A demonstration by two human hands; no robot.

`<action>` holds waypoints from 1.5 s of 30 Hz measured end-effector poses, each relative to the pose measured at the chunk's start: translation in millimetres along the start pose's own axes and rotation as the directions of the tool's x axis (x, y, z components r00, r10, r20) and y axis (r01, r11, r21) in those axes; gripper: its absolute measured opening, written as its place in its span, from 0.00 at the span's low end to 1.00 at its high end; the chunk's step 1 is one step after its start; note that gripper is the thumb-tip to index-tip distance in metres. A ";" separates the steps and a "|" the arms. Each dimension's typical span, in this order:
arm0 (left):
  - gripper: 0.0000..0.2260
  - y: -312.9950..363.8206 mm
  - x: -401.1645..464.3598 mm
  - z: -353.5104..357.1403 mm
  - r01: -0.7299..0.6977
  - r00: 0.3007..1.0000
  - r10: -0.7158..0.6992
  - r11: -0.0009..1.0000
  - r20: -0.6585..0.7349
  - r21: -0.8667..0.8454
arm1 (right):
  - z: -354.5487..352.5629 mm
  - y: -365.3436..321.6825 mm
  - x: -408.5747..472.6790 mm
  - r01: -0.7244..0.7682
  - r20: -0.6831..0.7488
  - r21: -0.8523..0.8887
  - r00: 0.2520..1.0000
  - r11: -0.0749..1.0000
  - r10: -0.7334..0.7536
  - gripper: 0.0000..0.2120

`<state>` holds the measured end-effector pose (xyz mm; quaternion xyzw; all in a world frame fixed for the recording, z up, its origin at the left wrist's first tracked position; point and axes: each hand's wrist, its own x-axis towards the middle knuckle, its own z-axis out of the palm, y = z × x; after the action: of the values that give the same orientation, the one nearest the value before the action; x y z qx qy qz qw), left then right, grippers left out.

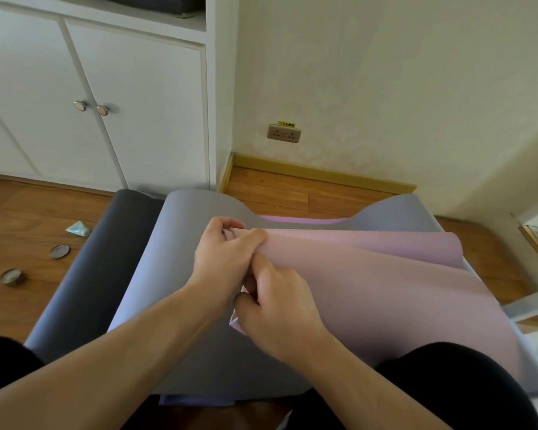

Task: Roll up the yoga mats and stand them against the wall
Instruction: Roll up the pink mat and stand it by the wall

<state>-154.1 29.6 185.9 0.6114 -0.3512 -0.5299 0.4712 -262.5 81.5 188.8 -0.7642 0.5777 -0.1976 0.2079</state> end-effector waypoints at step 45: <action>0.09 36.8 6.3 -42.2 -0.249 0.949 0.204 0.953 0.241 0.173 | -95.0 102.1 8.5 -0.255 0.305 -0.011 0.920 0.967 0.246 0.47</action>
<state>-109.0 21.0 218.6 0.5487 -0.5214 -0.4981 0.4231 -393.6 39.7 212.9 -0.7022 0.6289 -0.0579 0.3287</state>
